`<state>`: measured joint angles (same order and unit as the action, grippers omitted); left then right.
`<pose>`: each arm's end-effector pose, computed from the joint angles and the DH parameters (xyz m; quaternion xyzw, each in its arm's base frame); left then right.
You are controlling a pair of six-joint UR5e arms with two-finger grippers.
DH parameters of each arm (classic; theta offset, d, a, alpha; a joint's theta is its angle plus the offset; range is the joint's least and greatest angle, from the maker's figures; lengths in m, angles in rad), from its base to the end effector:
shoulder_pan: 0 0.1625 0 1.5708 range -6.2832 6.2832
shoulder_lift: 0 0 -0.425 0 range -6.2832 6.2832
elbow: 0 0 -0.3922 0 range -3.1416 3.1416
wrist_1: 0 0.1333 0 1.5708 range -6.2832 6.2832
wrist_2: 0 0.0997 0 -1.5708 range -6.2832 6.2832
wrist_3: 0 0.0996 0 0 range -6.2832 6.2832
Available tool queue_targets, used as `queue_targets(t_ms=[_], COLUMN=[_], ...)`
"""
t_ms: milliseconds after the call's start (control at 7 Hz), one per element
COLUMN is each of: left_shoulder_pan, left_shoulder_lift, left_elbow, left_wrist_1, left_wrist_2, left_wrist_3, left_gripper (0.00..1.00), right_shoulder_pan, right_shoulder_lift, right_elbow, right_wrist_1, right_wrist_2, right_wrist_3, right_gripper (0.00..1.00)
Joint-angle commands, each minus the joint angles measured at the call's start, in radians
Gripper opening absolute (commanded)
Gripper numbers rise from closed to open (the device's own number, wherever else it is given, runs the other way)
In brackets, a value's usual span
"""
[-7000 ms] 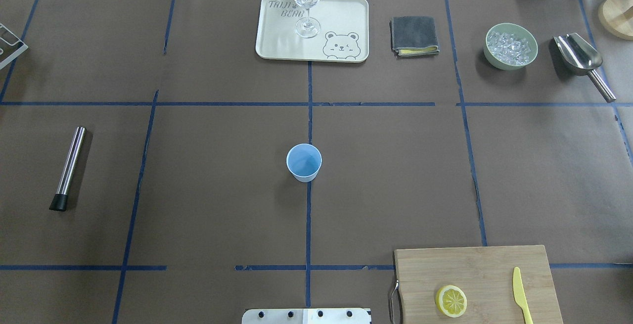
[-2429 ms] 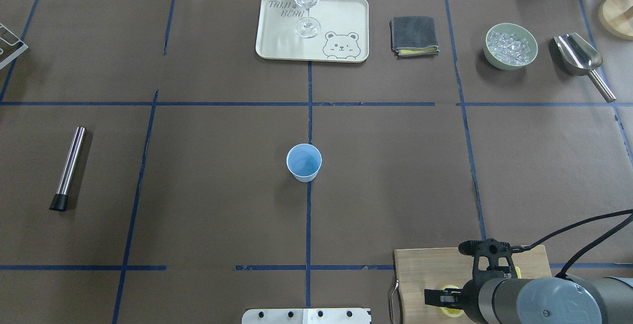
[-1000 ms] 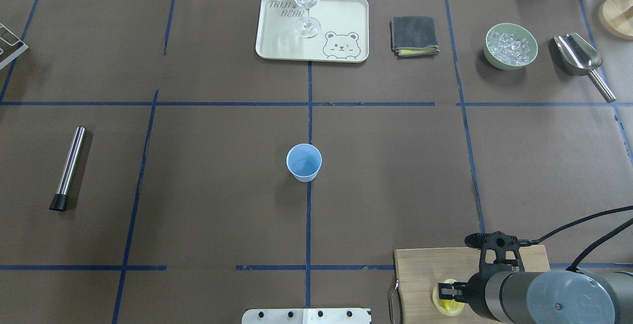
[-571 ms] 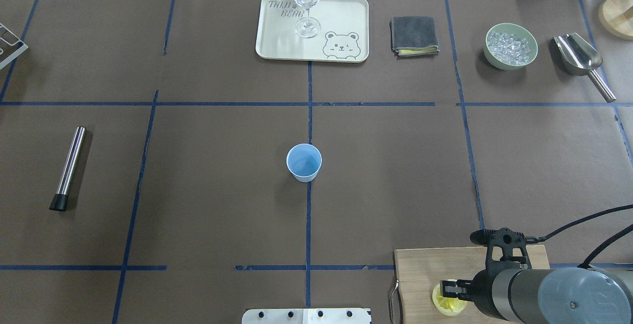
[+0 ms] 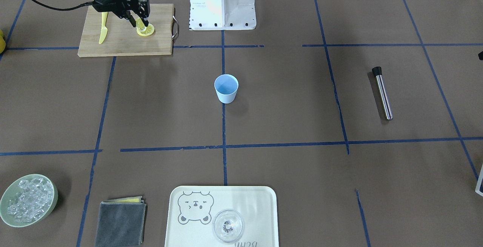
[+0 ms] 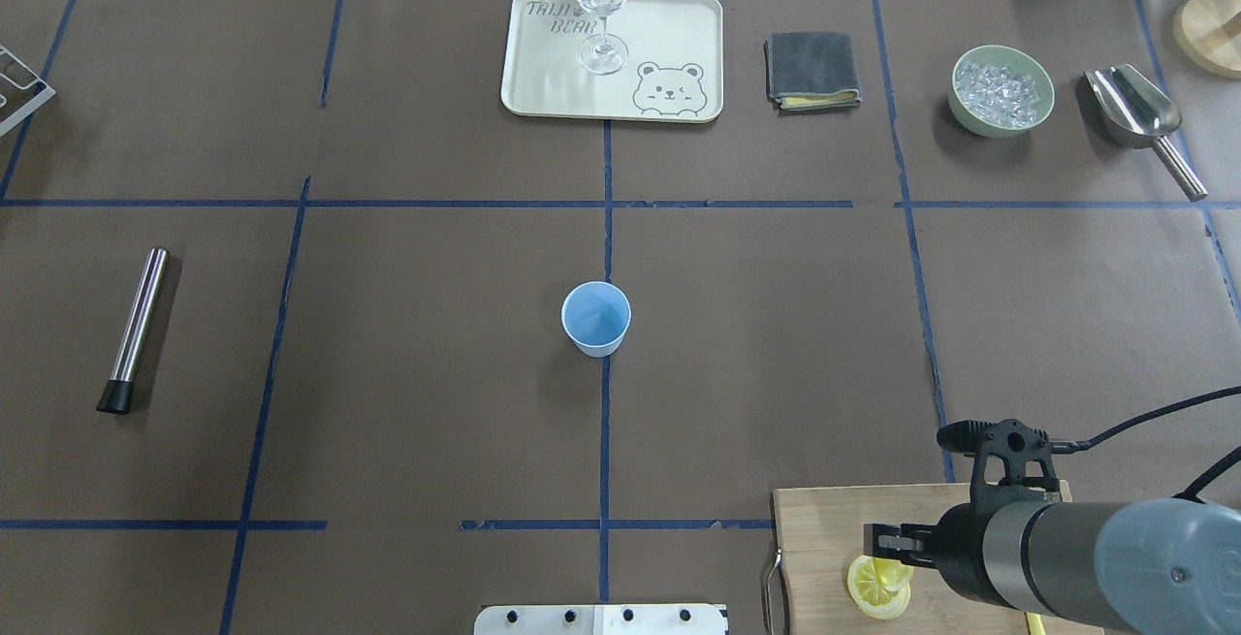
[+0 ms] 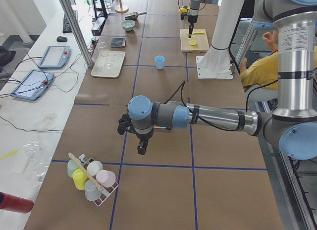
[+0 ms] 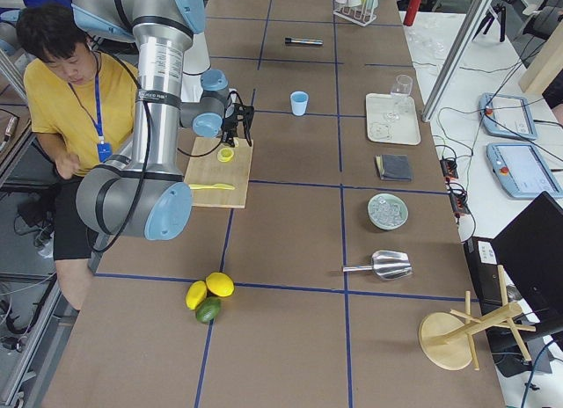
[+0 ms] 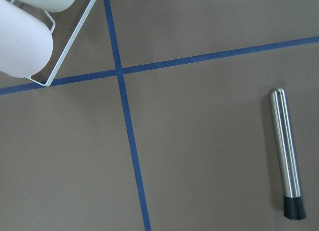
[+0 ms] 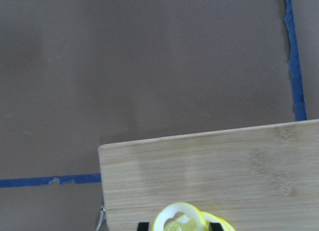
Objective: Squeeze lemon into cup
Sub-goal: 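Grasp the lemon slice with the right gripper and lift it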
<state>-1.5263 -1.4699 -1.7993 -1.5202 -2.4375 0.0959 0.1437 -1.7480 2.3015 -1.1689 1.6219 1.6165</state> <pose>-0.0373 -0.4527 0.5920 0.0457 0.4186 0.0797 0.9035 -0.3750 -0.1838 0.3507 -0.0001 -0.4601 0.0723 0.8849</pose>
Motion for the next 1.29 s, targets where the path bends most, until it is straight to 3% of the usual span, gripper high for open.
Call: queue_targets(t_ms=[0,429,857,1143], left_shoulder_pan=[0.000,0.000,0.000,0.000], left_shoulder_lift=[0.000,0.000,0.000,0.000], left_elbow=[0.000,0.000,-0.002,-0.002], left_wrist_1=[0.000,-0.002,-0.002,-0.002], left_wrist_2=[0.000,0.000,0.000,0.000], left_wrist_3=[0.001,0.001,0.002,0.002], left_gripper=[1.00,1.00,1.00,1.00], right_shoulder_pan=[0.112,0.207,0.258,0.293], right_shoulder_lift=[0.120,0.493,0.709,0.795], right_elbow=[-0.013,-0.120,-0.307,-0.417], right_wrist_1=[-0.015,-0.271,-0.275,-0.268], right_wrist_2=[0.070,0.096,0.096,0.092], right_wrist_3=[-0.001,0.000,0.051,0.057], right_gripper=[0.49,0.49,0.49,0.49])
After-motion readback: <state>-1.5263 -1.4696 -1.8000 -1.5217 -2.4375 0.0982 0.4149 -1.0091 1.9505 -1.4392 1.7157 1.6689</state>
